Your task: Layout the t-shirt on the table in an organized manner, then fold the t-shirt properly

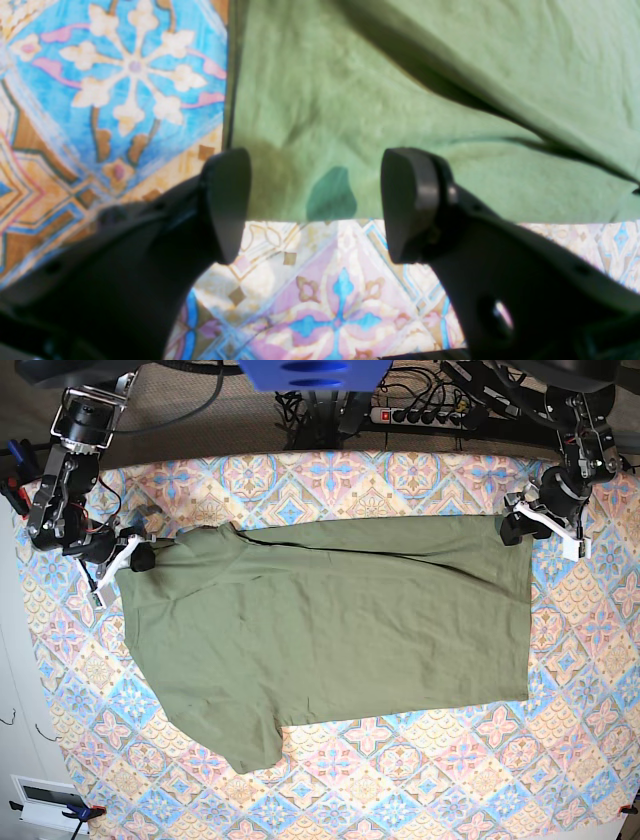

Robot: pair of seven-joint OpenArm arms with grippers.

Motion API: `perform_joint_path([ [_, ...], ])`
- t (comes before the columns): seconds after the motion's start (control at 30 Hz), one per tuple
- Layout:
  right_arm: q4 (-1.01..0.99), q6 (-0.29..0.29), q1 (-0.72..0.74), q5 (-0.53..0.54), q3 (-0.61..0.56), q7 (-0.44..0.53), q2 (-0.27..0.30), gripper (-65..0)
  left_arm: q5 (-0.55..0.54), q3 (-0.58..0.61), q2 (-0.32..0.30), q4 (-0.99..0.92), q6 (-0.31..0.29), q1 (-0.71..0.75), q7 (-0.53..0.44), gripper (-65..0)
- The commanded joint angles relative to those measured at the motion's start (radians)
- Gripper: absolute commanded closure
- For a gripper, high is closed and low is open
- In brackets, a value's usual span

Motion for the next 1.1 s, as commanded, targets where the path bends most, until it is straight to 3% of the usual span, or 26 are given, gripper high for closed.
perform_joint_path([
  [0.0,0.021,0.002,0.008,0.009,0.01,0.02,0.021,-6.6,-0.011,-0.007,-0.015,0.014,-0.004,0.002,-0.018,-40.6],
  [0.2,0.071,0.002,0.005,0.003,0.055,0.02,0.021,-25.3,-0.014,-0.01,-0.017,0.016,-0.006,-0.004,0.056,-40.6],
  [0.3,0.119,0.002,0.005,0.006,0.102,0.02,0.021,-29.6,-0.034,-0.014,-0.022,0.016,-0.006,-0.004,0.076,-40.6],
  [0.5,0.276,0.006,-0.055,0.009,0.094,0.008,0.021,-29.9,-0.161,-0.015,-0.074,0.016,-0.006,0.003,0.08,-40.6],
  [0.57,0.332,0.045,-0.09,0.009,0.053,0.008,0.021,-29.9,-0.18,-0.017,-0.074,0.016,-0.006,0.003,0.08,-40.6],
  [0.6,0.357,0.074,-0.104,0.009,0.024,0.008,0.021,-29.9,-0.181,-0.017,-0.074,0.016,-0.006,0.003,0.08,-40.6],
  [0.8,0.378,0.074,-0.116,0.003,-0.096,0.018,0.021,-29.9,-0.181,-0.017,-0.071,0.016,-0.004,-0.044,0.08,-40.6],
  [1.07,0.349,0.074,-0.078,0.003,-0.1,0.02,0.021,-29.9,-0.174,-0.081,-0.074,0.011,-0.001,-0.184,0.08,-40.6],
])
